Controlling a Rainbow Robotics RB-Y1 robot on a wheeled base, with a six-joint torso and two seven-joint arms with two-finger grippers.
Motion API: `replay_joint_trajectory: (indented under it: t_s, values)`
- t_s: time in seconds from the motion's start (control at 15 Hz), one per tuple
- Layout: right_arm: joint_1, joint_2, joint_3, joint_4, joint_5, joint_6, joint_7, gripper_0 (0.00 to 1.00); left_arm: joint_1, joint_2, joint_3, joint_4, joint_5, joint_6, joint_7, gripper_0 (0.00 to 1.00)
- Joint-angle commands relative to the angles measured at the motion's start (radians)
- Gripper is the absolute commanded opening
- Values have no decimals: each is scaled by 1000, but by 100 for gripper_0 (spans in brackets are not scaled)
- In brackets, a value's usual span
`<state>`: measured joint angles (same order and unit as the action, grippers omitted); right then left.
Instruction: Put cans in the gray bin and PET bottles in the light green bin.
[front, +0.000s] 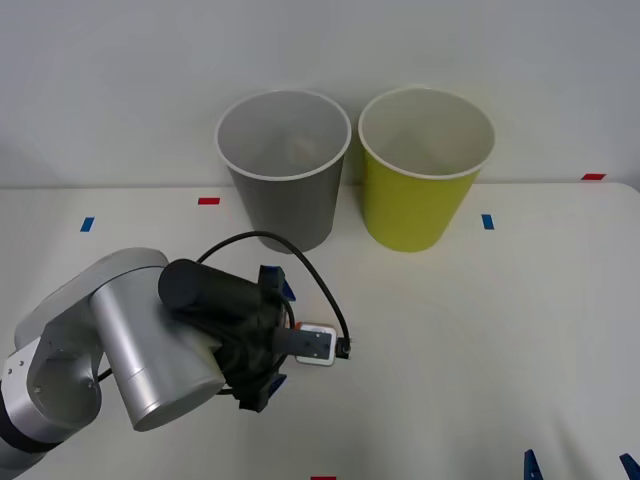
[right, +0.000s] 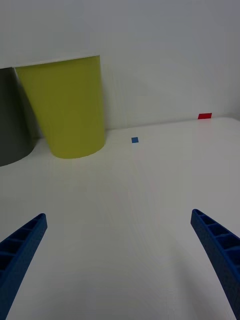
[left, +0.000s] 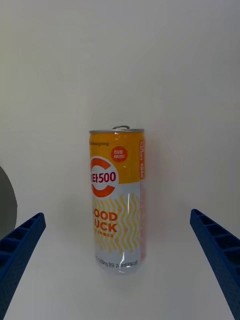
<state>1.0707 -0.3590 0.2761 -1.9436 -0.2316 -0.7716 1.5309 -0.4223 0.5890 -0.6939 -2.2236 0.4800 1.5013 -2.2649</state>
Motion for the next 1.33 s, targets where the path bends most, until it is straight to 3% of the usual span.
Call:
replay_joint_trajectory:
  t_s: [0.07,0.53,1.33]
  values:
    - [0,0,0,0,0,0,0,100,-76,-9,-72,50,-31,-1,2,100]
    - [0,0,0,0,0,0,0,100,-161,-49,-174,187,-34,-3,-58,100]
    - [0,0,0,0,0,0,0,100,-168,-101,-174,311,-31,-19,-116,99]
